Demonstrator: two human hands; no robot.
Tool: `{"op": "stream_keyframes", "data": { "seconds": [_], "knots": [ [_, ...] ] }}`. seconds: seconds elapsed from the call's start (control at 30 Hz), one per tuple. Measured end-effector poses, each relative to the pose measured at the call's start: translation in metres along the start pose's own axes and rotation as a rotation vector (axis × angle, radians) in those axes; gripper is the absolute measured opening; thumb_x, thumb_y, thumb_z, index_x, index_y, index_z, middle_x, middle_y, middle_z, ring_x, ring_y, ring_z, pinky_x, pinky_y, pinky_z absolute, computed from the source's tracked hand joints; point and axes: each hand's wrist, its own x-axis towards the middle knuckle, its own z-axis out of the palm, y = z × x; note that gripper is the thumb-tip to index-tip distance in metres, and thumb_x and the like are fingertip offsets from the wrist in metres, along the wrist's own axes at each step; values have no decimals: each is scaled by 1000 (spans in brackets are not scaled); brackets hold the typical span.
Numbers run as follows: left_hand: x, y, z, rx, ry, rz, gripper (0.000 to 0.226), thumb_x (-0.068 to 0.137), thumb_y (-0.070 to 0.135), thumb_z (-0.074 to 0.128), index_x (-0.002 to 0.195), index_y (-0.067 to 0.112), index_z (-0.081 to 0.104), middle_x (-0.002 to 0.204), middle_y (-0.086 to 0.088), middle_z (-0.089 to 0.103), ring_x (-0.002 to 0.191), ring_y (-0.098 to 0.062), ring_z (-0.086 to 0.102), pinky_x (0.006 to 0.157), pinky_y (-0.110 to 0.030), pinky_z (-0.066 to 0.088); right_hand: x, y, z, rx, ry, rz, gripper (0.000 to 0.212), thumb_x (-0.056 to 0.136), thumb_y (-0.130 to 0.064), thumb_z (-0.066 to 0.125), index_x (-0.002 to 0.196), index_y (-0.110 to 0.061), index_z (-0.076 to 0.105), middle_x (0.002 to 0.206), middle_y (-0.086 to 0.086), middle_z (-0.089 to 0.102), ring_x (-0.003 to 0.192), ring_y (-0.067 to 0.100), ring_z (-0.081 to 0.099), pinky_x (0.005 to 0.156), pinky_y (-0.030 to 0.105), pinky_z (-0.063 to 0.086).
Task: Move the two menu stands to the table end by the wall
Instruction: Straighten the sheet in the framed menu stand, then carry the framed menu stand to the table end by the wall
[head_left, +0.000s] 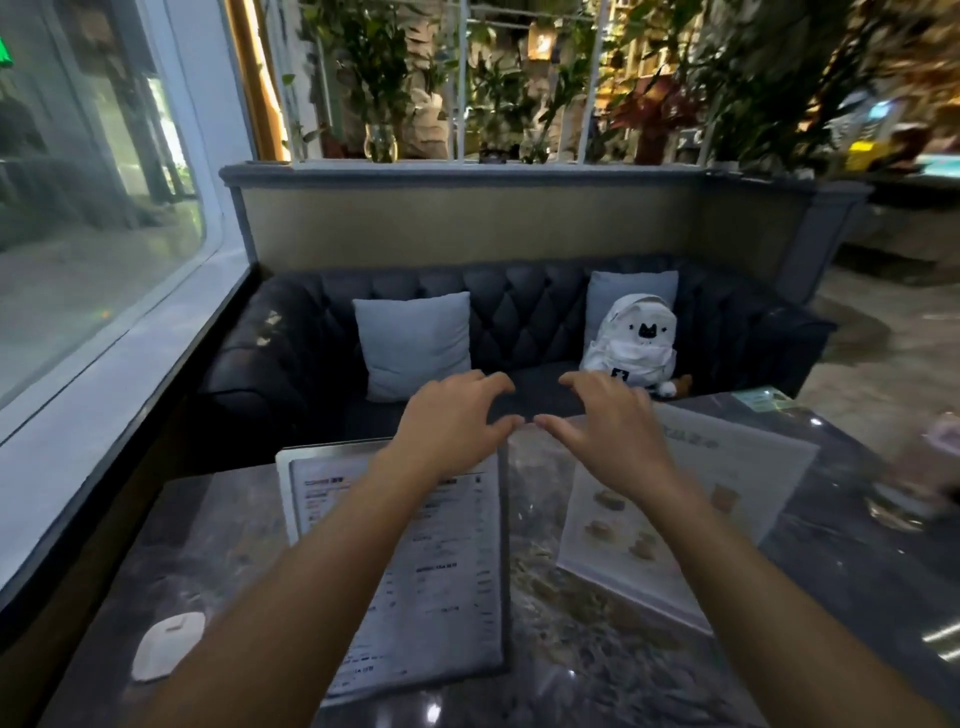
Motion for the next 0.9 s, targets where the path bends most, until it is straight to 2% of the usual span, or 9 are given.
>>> {"op": "stream_keyframes", "data": {
  "seconds": [0.23,0.33,0.47,0.6,0.67,0.73,0.8,0.9],
  "knots": [
    [39,55,29,-56,-55,133,38,86,37,54,120,20,49,114,-8,59,104,-27,54,84,-42,46,-24,65,-33,-145,55,124,46,82,-43,58,120,-17,50,119,8,59,110,27,50,90,41,33],
    [51,71,45,-65,-68,177,43,86,32,56,126,18,46,125,-9,56,111,-29,50,90,-44,44,-34,89,-42,-157,52,200,47,84,-42,57,121,-15,49,121,9,57,114,28,47,91,41,32],
    [64,82,69,-36,-73,214,55,87,21,55,137,17,33,147,-7,37,133,-25,34,106,-42,34,-47,114,-49,-195,38,225,32,87,-38,53,111,-17,58,114,5,61,109,27,50,85,40,30],
    [72,83,88,29,-165,171,54,93,16,43,142,22,22,152,-5,27,139,-25,22,113,-42,21,-56,129,-53,-165,93,220,21,88,-26,55,104,-17,64,104,6,67,100,30,55,79,38,31],
    [71,83,93,42,-163,154,52,93,16,42,141,26,24,151,-6,31,139,-25,23,113,-42,17,-59,136,-52,-165,117,218,20,87,-21,55,104,-18,66,100,6,70,95,31,57,77,38,30],
    [71,83,94,50,-115,151,49,93,14,42,138,29,31,143,-6,42,133,-24,32,113,-43,16,-61,141,-52,-147,152,231,20,85,-13,57,101,-19,68,94,6,73,89,32,58,74,38,30],
    [72,84,93,76,-66,153,49,93,9,41,135,32,36,130,-3,53,122,-23,43,112,-44,16,-62,145,-51,-117,179,247,23,83,-7,58,98,-19,70,88,8,74,84,34,59,72,39,31],
    [70,85,91,114,41,176,52,91,6,42,134,35,38,111,-3,60,101,-24,53,106,-44,24,-59,151,-49,-99,203,267,21,81,-5,59,93,-18,72,84,9,74,81,34,58,70,37,26]
  ]
}}
